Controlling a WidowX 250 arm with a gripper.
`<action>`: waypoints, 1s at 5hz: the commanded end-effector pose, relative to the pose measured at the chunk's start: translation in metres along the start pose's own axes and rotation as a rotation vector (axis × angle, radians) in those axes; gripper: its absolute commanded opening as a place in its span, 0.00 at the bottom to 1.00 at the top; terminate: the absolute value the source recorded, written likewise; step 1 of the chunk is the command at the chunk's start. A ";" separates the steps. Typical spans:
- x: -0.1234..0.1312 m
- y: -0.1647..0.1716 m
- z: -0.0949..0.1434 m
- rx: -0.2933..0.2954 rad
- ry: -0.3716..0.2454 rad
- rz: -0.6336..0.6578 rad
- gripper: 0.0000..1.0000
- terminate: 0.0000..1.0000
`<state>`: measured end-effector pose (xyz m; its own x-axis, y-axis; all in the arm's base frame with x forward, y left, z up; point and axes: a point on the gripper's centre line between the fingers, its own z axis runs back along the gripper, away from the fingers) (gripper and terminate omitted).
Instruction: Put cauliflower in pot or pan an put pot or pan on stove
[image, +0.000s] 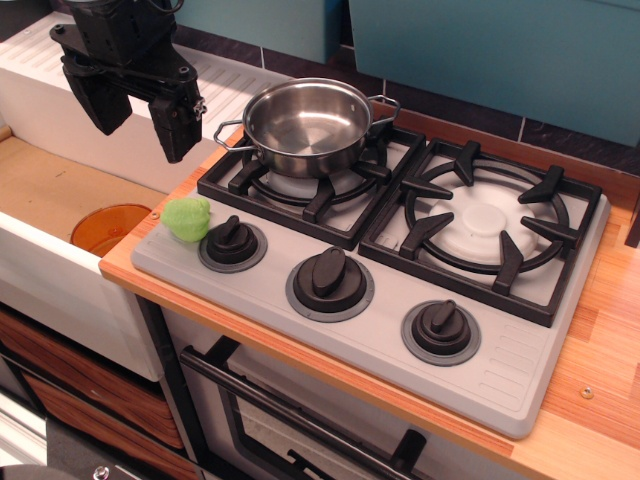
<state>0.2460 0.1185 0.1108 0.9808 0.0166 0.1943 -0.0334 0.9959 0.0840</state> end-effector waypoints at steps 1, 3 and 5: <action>0.000 0.000 0.000 0.000 0.000 0.000 1.00 0.00; -0.003 -0.007 -0.039 -0.058 -0.066 0.014 1.00 0.00; -0.003 -0.004 -0.057 -0.069 -0.101 0.010 1.00 0.00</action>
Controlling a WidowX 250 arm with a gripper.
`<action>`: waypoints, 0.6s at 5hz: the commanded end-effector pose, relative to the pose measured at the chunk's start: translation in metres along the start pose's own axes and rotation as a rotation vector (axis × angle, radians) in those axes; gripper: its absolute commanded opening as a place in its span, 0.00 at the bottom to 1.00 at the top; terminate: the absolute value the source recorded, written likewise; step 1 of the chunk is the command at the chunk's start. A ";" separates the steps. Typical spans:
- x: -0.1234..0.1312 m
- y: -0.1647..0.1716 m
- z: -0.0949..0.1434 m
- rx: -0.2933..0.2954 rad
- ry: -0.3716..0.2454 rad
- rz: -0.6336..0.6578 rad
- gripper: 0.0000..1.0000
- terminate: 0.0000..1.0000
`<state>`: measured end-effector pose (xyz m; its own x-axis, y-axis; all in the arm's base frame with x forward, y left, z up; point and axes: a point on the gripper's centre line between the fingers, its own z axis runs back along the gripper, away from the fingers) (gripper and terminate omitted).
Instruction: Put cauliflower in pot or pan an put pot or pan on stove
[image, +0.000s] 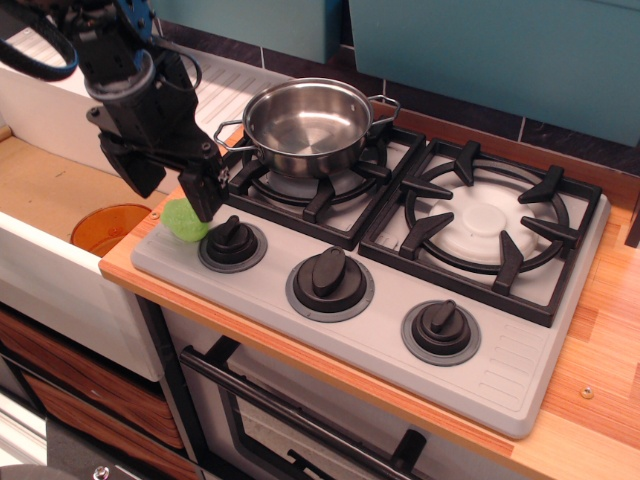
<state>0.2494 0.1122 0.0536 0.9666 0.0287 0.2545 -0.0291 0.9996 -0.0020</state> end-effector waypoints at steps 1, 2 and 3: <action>0.002 0.008 -0.010 0.031 -0.045 -0.021 1.00 0.00; -0.005 0.008 -0.021 0.043 -0.065 -0.019 1.00 0.00; -0.012 0.006 -0.027 0.039 -0.071 -0.014 1.00 0.00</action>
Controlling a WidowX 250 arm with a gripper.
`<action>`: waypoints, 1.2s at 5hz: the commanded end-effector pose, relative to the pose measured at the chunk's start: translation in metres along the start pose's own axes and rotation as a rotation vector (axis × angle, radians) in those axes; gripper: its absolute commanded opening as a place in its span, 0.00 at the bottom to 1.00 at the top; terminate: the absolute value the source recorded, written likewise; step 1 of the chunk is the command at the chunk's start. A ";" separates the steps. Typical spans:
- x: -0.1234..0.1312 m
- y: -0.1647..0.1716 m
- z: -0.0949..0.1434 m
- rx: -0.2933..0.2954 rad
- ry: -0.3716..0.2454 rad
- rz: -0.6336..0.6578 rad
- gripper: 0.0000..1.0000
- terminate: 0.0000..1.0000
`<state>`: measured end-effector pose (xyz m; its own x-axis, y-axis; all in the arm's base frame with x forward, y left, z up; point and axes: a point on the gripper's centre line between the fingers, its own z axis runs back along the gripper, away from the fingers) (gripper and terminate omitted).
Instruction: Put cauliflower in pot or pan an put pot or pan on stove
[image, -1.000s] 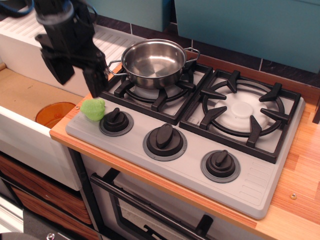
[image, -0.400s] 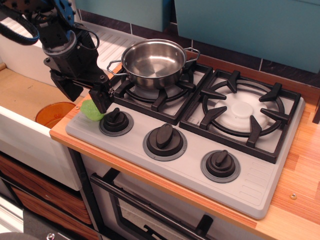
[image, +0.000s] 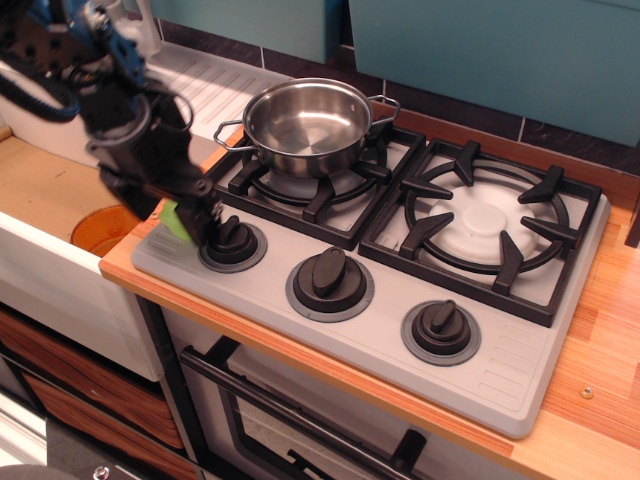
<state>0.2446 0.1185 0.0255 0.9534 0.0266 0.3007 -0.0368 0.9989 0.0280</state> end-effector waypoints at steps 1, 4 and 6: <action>-0.006 -0.003 -0.005 0.006 -0.030 -0.005 1.00 0.00; 0.005 -0.012 0.002 0.011 -0.042 0.001 0.00 0.00; 0.013 -0.014 0.033 0.039 0.010 0.010 0.00 0.00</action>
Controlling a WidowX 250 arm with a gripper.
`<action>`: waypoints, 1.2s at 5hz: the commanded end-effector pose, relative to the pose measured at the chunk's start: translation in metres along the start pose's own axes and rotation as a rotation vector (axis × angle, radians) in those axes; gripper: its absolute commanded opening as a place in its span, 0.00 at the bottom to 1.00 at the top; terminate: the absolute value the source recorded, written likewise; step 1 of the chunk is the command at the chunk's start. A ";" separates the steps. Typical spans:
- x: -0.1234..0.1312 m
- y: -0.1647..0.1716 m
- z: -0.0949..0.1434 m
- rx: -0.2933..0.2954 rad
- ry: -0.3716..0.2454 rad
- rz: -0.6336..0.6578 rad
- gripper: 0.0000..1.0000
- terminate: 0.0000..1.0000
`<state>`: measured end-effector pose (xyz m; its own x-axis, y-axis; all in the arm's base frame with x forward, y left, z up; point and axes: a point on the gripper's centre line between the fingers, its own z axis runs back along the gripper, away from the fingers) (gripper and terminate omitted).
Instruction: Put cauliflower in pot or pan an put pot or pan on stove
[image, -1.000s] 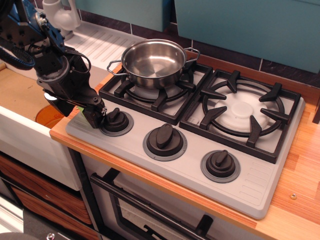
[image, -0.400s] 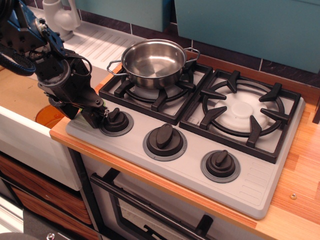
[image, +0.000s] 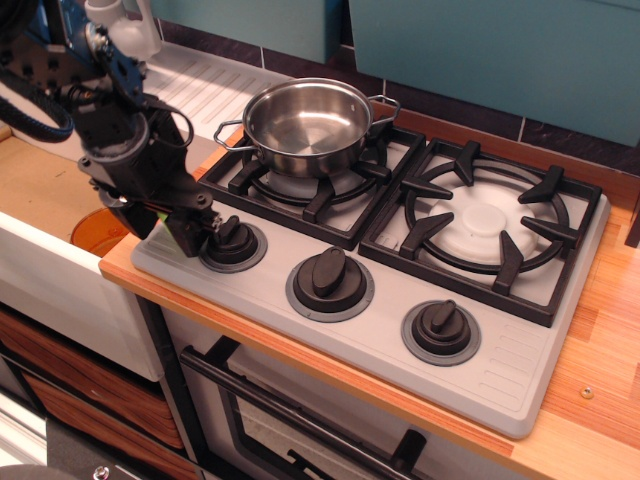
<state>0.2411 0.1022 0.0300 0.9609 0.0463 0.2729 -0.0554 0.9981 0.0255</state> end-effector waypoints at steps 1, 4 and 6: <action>0.021 0.001 0.058 0.061 0.030 0.003 0.00 0.00; 0.062 -0.005 0.094 0.100 0.094 0.027 0.00 0.00; 0.095 -0.009 0.076 0.088 0.079 0.034 0.00 0.00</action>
<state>0.3054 0.0934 0.1140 0.9839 0.0951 0.1516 -0.1098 0.9897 0.0917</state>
